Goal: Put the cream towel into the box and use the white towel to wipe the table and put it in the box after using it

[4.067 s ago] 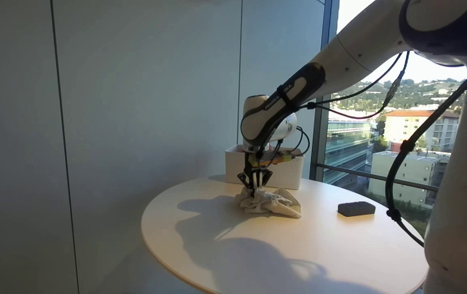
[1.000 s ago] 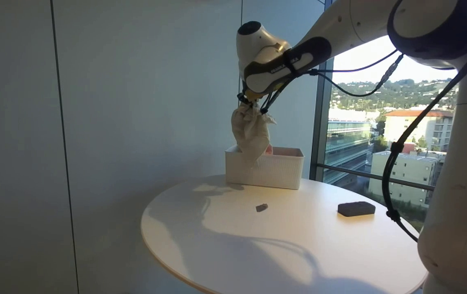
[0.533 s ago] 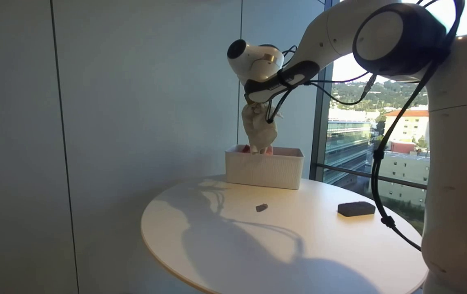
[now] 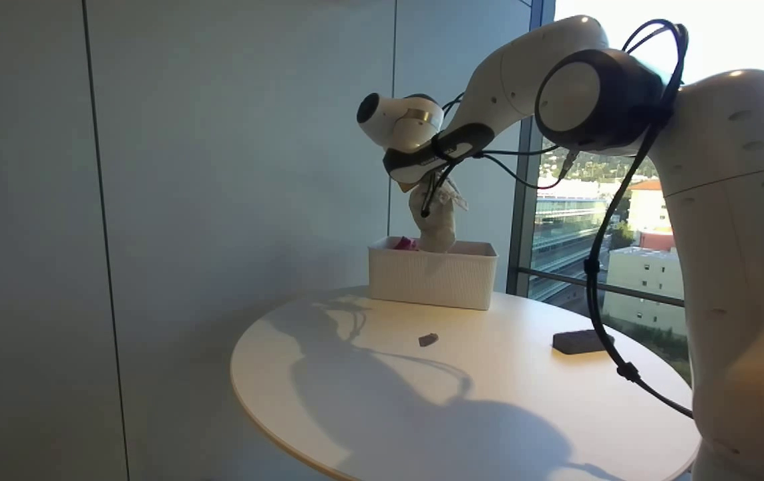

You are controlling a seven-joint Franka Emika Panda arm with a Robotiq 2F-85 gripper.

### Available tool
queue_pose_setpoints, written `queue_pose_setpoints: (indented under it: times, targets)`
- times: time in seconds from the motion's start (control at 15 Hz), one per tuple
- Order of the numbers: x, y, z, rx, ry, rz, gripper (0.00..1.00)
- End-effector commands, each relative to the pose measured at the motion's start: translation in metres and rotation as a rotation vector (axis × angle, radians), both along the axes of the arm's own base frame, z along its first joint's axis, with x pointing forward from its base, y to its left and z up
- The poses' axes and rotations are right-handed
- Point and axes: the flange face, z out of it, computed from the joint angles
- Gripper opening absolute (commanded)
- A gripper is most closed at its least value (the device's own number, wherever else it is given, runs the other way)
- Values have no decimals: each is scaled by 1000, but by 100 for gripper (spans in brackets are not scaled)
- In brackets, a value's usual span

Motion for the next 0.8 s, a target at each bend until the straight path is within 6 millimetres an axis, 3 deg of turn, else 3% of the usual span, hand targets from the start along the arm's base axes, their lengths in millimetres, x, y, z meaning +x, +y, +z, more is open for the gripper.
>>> queue_pose_setpoints:
  times: [0.0,0.07,0.27,0.53,0.73]
  targets:
    - [12,-5,10,35,3,-23,16]
    - [14,-6,11,36,0,-24,37]
    - [17,-6,14,44,-8,-21,46]
    - [18,-4,18,110,-15,3,73]
    - [14,14,20,298,-48,79,95]
